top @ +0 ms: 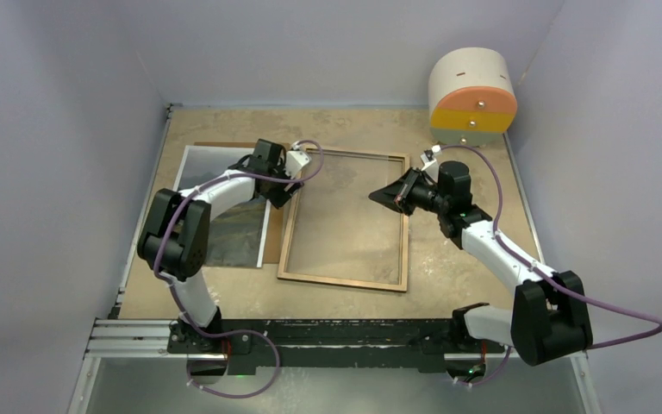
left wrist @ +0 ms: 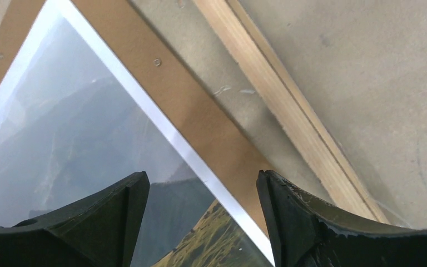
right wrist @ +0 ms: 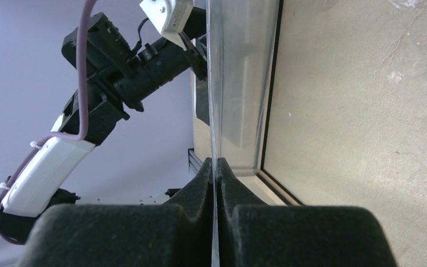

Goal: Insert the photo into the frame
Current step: Place the photo frame item in the photo frame.

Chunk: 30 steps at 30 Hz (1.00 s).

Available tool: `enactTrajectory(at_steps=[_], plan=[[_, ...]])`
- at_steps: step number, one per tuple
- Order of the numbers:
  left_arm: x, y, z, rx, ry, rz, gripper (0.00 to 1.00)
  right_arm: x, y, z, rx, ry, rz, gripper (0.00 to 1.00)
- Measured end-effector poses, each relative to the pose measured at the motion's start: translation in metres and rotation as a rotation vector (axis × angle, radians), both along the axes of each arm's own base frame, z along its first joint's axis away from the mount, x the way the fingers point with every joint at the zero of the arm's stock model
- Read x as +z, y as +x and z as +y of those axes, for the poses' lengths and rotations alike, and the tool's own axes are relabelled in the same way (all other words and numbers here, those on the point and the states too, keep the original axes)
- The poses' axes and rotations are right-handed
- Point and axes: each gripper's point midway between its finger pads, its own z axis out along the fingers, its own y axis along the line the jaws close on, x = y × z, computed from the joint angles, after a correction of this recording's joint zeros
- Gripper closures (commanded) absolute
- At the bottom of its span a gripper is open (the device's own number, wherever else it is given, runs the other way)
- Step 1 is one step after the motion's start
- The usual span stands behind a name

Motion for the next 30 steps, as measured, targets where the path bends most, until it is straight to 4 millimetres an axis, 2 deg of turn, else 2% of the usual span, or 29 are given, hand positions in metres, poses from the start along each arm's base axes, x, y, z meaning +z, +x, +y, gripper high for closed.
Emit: enactTrajectory(at_steps=[6, 19, 30], plan=[[-0.021, -0.003, -0.009, -0.004, -0.014, 0.055, 0.24, -0.001, 0.000, 0.000, 0.001, -0.004, 0.001, 1.00], [-0.022, -0.002, -0.017, -0.005, -0.054, 0.065, 0.24, 0.003, 0.004, 0.003, 0.017, -0.007, -0.016, 1.00], [-0.024, -0.005, -0.017, 0.005, -0.084, 0.088, 0.25, 0.014, 0.006, 0.018, 0.079, -0.006, -0.074, 1.00]])
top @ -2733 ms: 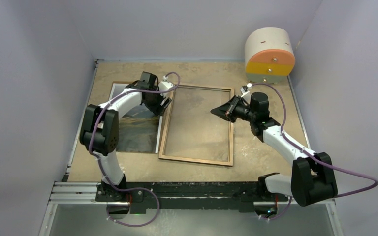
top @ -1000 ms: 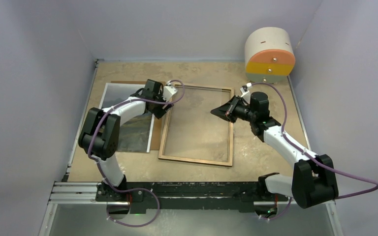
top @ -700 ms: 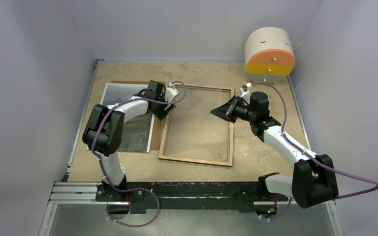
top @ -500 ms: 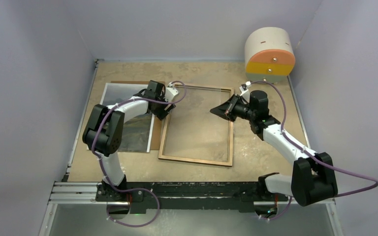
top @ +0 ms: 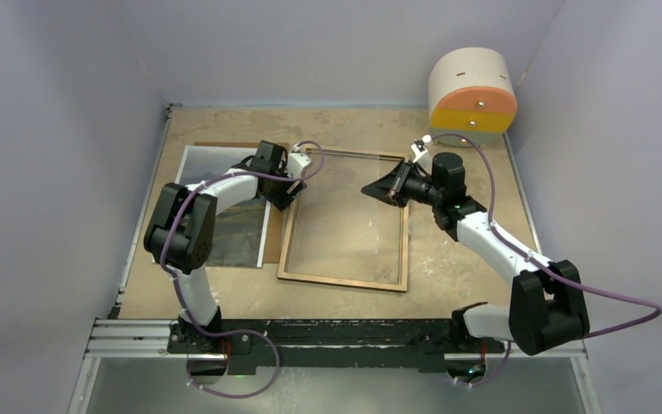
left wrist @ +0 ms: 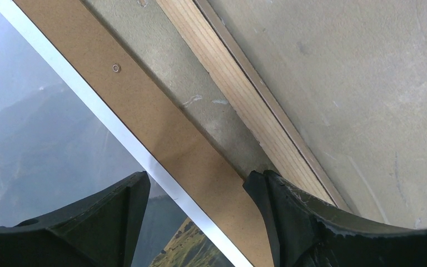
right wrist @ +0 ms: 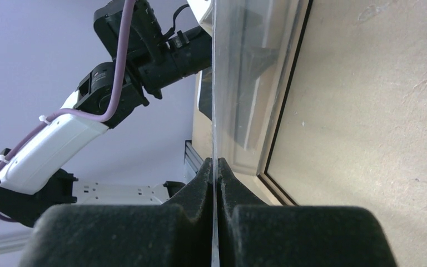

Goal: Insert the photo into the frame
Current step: Place the photo frame item in the photo frame.

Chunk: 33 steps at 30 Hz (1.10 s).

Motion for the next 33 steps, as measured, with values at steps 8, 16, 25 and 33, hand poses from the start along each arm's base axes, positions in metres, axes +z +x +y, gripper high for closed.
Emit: enactTrajectory(at_steps=[8, 16, 25, 33], plan=[[0.000, -0.001, 0.001, 0.007, -0.006, 0.006, 0.26, -0.007, -0.002, -0.002, 0.017, -0.059, -0.021, 1.00], [-0.001, 0.000, 0.004, 0.016, -0.010, 0.009, 0.26, -0.038, -0.002, -0.017, -0.003, -0.190, -0.006, 1.00], [0.001, 0.002, 0.013, 0.038, 0.016, 0.003, 0.26, -0.070, -0.003, -0.038, -0.043, -0.339, 0.037, 1.00], [0.000, 0.000, 0.010, 0.031, 0.007, 0.010, 0.26, -0.088, -0.013, -0.041, -0.037, -0.372, 0.070, 1.00]])
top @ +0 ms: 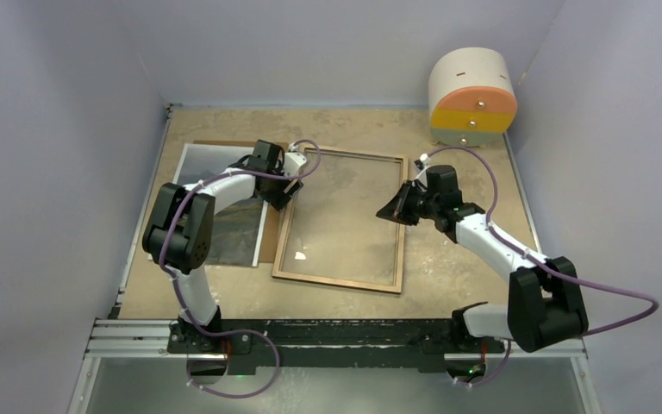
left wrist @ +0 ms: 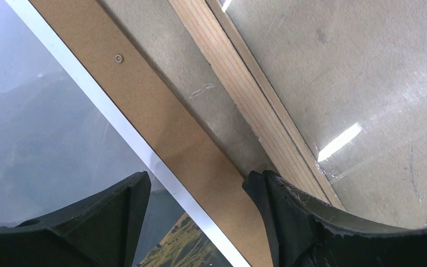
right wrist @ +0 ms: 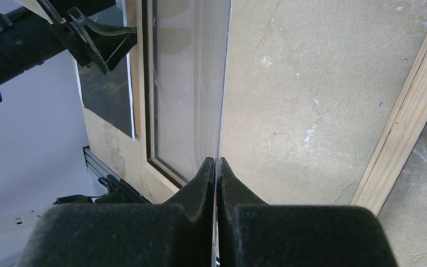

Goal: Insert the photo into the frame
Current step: Place the photo frame item in the photo frame.

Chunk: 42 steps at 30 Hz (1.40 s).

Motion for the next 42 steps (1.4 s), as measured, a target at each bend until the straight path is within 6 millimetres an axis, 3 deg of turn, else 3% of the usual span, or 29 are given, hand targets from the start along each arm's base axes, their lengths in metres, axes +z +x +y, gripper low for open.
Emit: enactTrajectory(at_steps=[8, 10, 12, 14, 18, 24, 42], plan=[[0.000, -0.001, 0.000, -0.002, -0.002, 0.003, 0.26, -0.009, -0.001, 0.001, 0.006, 0.008, 0.006, 0.98], [0.000, -0.001, 0.000, -0.002, -0.002, 0.003, 0.26, -0.011, 0.000, 0.002, 0.007, 0.008, 0.008, 0.88], [0.000, -0.001, 0.000, -0.003, -0.002, 0.004, 0.26, -0.018, 0.001, 0.001, 0.007, -0.001, 0.023, 0.68], [0.000, -0.001, -0.001, -0.003, -0.002, 0.004, 0.26, -0.026, 0.001, 0.001, 0.009, -0.014, 0.044, 0.55], [0.000, -0.002, -0.002, -0.009, -0.010, 0.007, 0.26, -0.040, 0.002, -0.004, 0.005, -0.067, 0.055, 0.39], [0.000, -0.002, -0.003, -0.012, -0.015, 0.009, 0.26, -0.048, 0.008, -0.018, -0.014, -0.171, 0.057, 0.24], [-0.001, -0.002, -0.004, -0.022, -0.015, 0.009, 0.26, -0.064, 0.013, -0.049, -0.054, -0.385, 0.083, 0.19]])
